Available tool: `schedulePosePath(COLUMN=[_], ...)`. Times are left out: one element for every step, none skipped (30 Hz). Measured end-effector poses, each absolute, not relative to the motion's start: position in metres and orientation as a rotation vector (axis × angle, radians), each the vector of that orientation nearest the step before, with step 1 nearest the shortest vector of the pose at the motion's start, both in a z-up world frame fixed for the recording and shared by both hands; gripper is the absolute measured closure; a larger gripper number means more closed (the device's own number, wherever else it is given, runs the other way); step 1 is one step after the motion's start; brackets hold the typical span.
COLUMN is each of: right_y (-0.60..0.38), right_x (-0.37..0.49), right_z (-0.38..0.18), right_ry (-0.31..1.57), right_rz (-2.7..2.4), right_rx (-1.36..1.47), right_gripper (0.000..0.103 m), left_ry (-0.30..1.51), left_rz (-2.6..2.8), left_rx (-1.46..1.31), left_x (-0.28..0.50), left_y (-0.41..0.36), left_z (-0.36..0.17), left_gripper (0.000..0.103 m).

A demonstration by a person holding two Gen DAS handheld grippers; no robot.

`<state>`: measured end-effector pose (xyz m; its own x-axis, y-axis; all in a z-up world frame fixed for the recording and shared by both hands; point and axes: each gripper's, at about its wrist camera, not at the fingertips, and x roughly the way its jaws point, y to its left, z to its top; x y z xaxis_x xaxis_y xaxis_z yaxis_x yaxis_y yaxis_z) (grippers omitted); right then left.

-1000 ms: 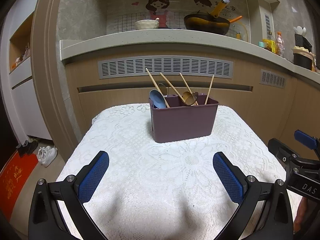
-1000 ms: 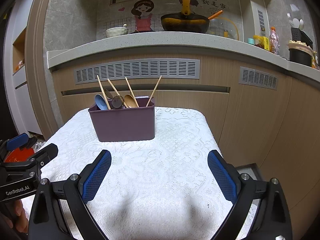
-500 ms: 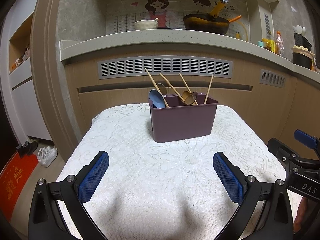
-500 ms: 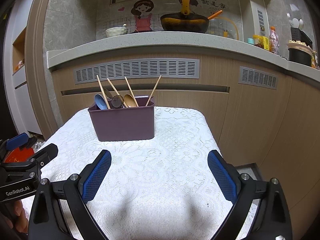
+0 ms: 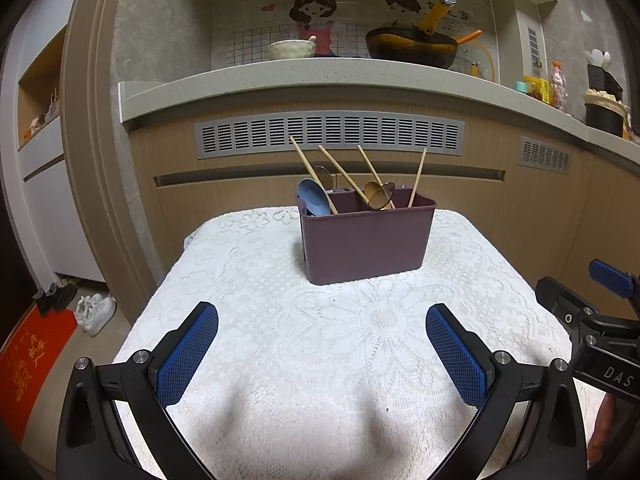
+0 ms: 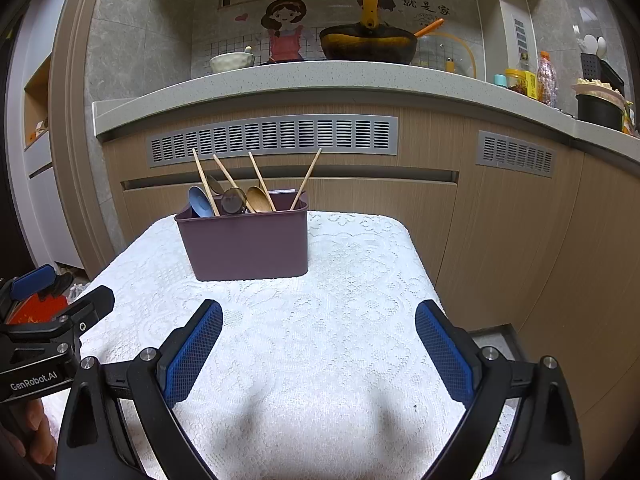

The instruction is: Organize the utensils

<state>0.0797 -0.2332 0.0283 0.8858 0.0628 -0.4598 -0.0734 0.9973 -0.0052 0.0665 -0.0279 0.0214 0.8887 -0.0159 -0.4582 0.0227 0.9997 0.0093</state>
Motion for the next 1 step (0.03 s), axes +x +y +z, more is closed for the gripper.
schedulePosePath(right_y=[-0.2334], right_x=[0.0797], right_z=[0.0282], right_ry=[0.477], right_rz=[0.07], right_rx=[-0.022], right_gripper=[0.007], left_ry=[0.471], left_rz=[-0.017], left_rx=[0.024], left_x=[0.0657], left_y=[-0.0292], left_z=[0.0212], left_gripper=[0.0])
